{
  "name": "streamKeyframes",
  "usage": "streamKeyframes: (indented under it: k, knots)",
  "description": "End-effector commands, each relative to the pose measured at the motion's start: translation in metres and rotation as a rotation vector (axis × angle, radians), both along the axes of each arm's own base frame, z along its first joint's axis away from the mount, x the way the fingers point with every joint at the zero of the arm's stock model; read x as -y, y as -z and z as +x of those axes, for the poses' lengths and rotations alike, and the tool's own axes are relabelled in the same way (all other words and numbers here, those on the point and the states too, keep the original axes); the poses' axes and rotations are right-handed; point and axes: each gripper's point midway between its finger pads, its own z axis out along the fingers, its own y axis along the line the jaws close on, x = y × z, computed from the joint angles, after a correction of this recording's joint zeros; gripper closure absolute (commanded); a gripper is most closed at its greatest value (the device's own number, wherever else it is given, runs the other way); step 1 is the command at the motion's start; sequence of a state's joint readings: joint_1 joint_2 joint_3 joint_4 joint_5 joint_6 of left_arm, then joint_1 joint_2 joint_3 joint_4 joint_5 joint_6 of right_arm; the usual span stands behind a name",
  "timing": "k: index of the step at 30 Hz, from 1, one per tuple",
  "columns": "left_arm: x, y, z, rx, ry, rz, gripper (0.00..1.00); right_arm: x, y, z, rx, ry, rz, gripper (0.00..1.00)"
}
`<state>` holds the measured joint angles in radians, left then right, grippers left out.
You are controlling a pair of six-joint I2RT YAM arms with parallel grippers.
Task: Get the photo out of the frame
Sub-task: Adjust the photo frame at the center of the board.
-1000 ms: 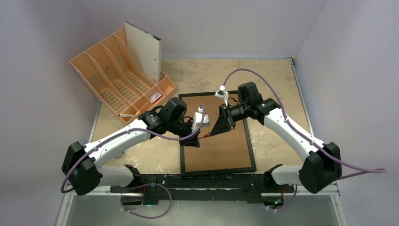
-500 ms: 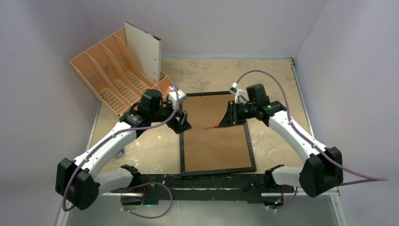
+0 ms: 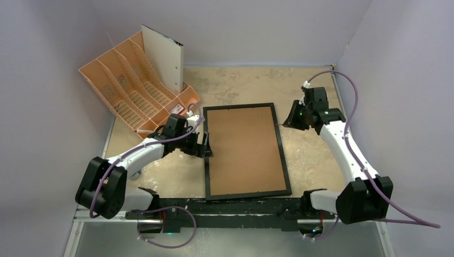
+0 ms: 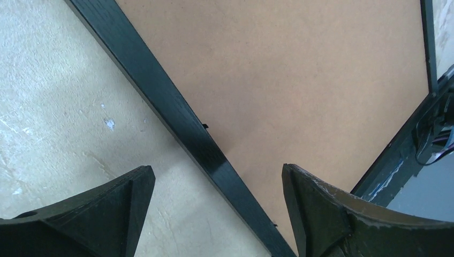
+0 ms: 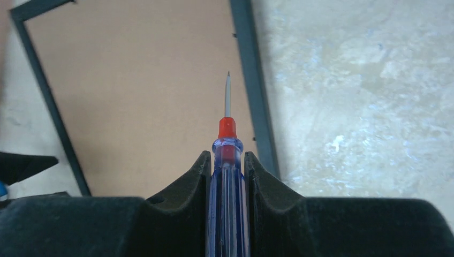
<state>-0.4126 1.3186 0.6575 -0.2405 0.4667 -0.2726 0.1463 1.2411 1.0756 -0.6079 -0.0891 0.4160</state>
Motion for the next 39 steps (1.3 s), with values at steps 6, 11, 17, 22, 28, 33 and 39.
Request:
streamKeyframes:
  k: [6,11,17,22,28,33,39]
  knots:
    - [0.004,0.017,-0.01,-0.061,-0.071,-0.068,0.06,0.005,0.023,0.005,-0.099,-0.024,-0.026,1.0]
    - [0.006,0.026,-0.027,-0.097,-0.064,-0.108,0.07,-0.006,0.024,0.01,-0.115,-0.071,0.016,1.0]
    - [0.005,0.032,-0.037,-0.12,-0.062,-0.09,0.07,0.015,0.005,0.016,-0.048,-0.001,-0.079,1.0]
    - [0.0,0.033,-0.041,-0.111,-0.084,-0.077,0.07,0.038,-0.005,0.021,-0.037,0.069,-0.158,1.0]
    - [0.004,0.027,-0.048,-0.104,-0.078,-0.107,0.07,0.028,0.018,0.019,-0.107,0.052,-0.074,1.0]
    - [0.013,0.027,-0.059,-0.127,-0.032,-0.121,0.07,0.015,0.031,0.019,-0.159,-0.003,-0.02,1.0]
    - [0.033,0.026,-0.074,-0.147,0.014,-0.161,0.08,0.016,0.041,0.021,-0.194,-0.014,-0.033,1.0]
